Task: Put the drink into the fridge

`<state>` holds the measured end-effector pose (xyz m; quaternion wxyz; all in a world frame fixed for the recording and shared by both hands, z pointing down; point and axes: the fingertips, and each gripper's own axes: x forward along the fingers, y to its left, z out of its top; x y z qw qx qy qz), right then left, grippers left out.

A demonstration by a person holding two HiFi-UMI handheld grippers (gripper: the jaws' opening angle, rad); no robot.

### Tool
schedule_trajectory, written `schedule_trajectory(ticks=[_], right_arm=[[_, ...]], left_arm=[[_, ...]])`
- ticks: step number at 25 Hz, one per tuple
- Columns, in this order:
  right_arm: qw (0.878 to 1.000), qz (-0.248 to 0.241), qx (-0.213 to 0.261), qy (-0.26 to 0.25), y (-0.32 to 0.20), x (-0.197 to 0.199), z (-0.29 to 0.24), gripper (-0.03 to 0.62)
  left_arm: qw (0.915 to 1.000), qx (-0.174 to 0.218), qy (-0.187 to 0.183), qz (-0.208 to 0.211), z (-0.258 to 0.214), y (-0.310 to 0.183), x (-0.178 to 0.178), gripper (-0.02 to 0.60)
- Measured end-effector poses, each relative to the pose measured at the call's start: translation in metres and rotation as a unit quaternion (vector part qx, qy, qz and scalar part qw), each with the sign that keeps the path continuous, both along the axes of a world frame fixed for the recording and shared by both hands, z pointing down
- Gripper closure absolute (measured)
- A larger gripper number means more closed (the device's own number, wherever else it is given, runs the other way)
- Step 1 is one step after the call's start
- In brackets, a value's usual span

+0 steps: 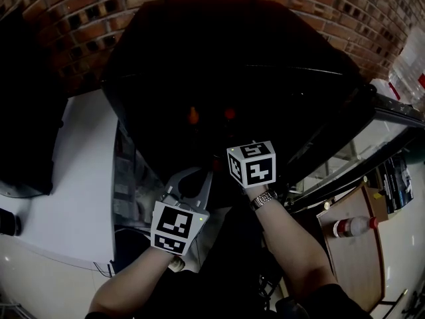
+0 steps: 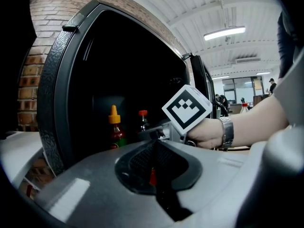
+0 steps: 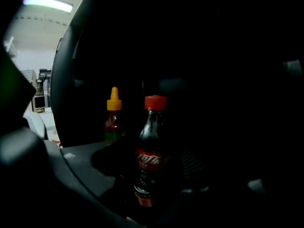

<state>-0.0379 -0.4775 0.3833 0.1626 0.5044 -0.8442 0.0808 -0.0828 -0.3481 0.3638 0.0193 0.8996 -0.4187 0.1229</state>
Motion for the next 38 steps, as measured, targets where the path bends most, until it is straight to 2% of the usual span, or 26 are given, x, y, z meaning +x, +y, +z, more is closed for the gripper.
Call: schedule_trajectory(ticks=[5,10,17,29,38], right_arm=[[1.0,0.01,0.009,-0.008,0.029,0.008,-0.012,0.286],[1.0,0.017,0.017,-0.016,0.084,0.02,-0.025,0.286],[0.998,0.049,0.021,-0.014,0.193,0.062,-0.018,0.286],[0.991,0.125,0.037,-0.022,0.36,0.12,-0.019,0.286],[0.979,0.198,0.046,-0.017,0.446,0.184,-0.023,0.287]], left_arm=[[1.0,0.005,0.003,0.005,-0.01,0.017,0.005,0.577],[0.9998,0.004,0.015,0.014,-0.017,0.048,0.015,0.577],[0.9983,0.011,0.025,0.051,-0.017,0.127,0.05,0.577],[0.9949,0.002,0.026,0.098,-0.005,0.27,0.086,0.577],[0.9897,-0.002,0.026,0.141,-0.001,0.343,0.123,0.577]])
